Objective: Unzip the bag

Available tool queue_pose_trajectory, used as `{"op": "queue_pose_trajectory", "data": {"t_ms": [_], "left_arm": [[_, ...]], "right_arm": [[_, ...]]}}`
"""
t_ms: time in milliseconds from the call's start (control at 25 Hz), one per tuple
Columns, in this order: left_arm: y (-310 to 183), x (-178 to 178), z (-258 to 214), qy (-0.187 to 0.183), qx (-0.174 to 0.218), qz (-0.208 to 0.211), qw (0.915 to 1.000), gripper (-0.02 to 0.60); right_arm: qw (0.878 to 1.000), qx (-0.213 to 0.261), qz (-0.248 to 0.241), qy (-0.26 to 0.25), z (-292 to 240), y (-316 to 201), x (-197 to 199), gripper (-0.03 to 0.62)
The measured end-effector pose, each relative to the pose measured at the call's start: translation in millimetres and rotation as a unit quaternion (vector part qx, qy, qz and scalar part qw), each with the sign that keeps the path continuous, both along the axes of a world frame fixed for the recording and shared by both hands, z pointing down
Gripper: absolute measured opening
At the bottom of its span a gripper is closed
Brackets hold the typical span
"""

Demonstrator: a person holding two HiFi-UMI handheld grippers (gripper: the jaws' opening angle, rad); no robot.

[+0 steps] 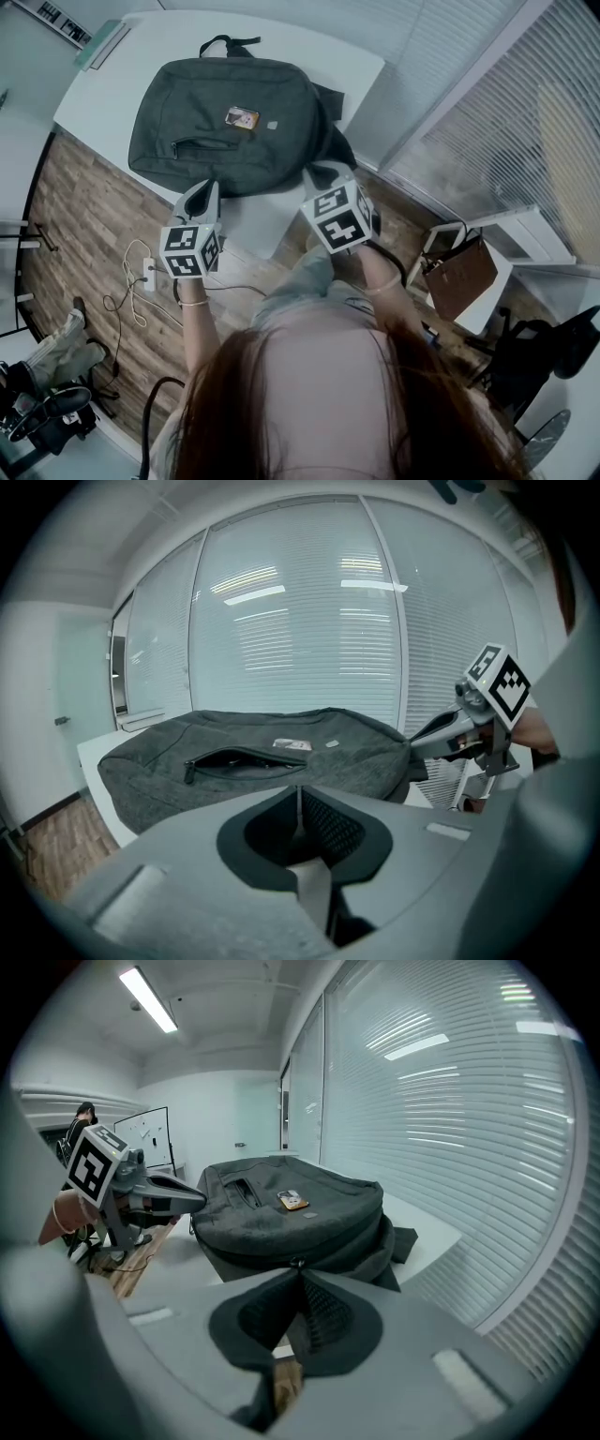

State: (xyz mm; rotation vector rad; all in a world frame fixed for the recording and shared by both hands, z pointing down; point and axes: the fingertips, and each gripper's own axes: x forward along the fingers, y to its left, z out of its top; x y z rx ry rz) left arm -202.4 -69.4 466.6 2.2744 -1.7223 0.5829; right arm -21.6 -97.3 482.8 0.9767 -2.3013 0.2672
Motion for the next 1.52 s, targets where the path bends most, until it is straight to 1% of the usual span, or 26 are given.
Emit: {"op": "queue_pose_trajectory", "data": {"t_ms": [80, 240, 400, 560, 640, 720, 880, 1080, 1200, 1320, 1520], "left_arm": [[1, 16, -8, 0.008, 0.004, 0.017, 0.9998, 0.054], [3, 51, -25, 0.015, 0.017, 0.057, 0.9981, 0.075], [3, 92, -38, 0.018, 0.023, 0.103, 0.9943, 0.100], [-2, 119, -37, 0.013, 0.013, 0.135, 0.9907, 0.124], [-5, 130, -32, 0.003, 0.003, 0.149, 0.9888, 0.140], [-9, 138, -28, -0.012, 0.003, 0.159, 0.9873, 0.158], [-15, 142, -27, -0.039, 0.001, 0.160, 0.9864, 0.164], [-20, 140, -19, -0.084, -0.032, 0.155, 0.9838, 0.133], [-20, 140, -12, -0.099, -0.046, 0.150, 0.9826, 0.118], [-22, 140, -12, -0.100, -0.043, 0.140, 0.9841, 0.103], [-22, 137, -15, -0.079, -0.034, 0.124, 0.9886, 0.084]], "right_arm": [[1.000, -0.001, -0.006, 0.001, 0, 1, 0, 0.008], [1.000, -0.004, -0.018, 0.004, 0, 2, -1, 0.008], [0.999, -0.008, -0.034, 0.006, -2, 3, 0, 0.008], [0.998, -0.014, -0.054, 0.007, -4, 2, -1, 0.008], [0.998, -0.021, -0.064, 0.005, -5, 1, -1, 0.008], [0.997, -0.029, -0.075, -0.001, -8, 2, -2, 0.006], [0.995, -0.040, -0.091, -0.009, -15, 2, -5, 0.006], [0.993, -0.053, -0.108, -0.007, -20, 0, -11, 0.006], [0.992, -0.058, -0.116, -0.003, -19, 0, -14, 0.006], [0.990, -0.058, -0.130, 0.000, -21, 0, -16, 0.006], [0.985, -0.060, -0.164, 0.010, -21, -2, -15, 0.006]]}}
